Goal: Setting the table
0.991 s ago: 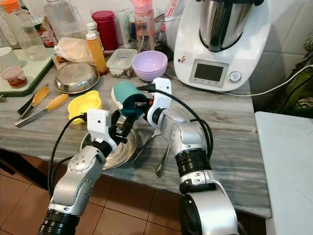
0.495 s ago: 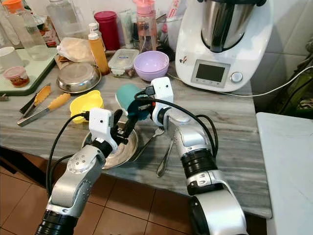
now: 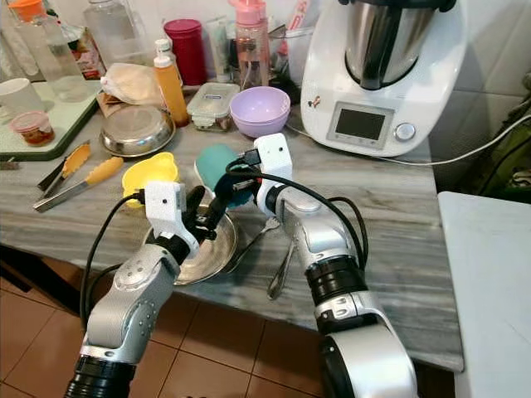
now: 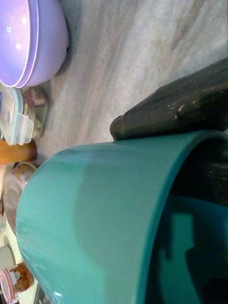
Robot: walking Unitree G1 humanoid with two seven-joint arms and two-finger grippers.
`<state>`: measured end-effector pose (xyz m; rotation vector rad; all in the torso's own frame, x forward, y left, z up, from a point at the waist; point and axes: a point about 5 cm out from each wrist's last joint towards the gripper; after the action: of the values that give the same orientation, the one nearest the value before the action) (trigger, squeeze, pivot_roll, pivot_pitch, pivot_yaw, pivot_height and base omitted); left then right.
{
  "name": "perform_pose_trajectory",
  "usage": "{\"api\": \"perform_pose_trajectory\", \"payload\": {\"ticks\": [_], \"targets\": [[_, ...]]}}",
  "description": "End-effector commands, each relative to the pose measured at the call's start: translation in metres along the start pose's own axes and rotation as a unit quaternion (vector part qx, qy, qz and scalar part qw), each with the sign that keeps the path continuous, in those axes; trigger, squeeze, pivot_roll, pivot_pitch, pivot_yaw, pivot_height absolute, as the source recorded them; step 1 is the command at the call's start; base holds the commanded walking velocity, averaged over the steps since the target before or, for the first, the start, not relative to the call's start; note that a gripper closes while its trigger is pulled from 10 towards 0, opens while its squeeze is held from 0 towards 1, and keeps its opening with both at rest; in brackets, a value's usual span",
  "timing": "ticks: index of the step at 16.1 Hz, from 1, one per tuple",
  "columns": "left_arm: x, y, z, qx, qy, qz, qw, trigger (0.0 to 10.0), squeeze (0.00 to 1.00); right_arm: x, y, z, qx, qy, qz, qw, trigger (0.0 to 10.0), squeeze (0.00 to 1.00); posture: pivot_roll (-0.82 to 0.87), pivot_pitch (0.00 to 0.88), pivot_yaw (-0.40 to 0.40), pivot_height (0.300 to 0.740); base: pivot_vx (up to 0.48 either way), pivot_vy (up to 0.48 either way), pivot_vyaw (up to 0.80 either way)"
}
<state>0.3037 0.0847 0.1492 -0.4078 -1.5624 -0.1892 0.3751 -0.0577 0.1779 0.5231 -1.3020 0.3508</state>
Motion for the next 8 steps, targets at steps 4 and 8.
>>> {"api": "perform_pose_trajectory", "payload": {"ticks": [4,8], "targets": [[0.013,0.001,-0.006,0.014,-0.015,0.013,1.0,0.0,0.0,-0.004,0.011,-0.002,0.031,0.005,0.019,0.999,0.0,0.0,-0.16,0.031,0.07,0.74,0.0,0.0,0.0],[0.013,0.003,-0.006,0.021,-0.011,0.018,1.0,0.0,0.0,-0.003,0.018,-0.002,0.054,0.005,0.043,0.998,0.0,0.0,-0.16,0.028,0.072,0.74,0.0,0.0,0.0]]}}
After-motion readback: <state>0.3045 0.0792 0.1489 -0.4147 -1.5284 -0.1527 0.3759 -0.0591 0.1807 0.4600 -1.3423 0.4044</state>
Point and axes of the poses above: a point about 5 cm out from each wrist's last joint towards the gripper, its own z axis pointing back from the gripper into the wrist, its own x axis along the axis of the wrist's last joint, y = z × x, and after that the axes turned 5 degrees about -z, right-handed
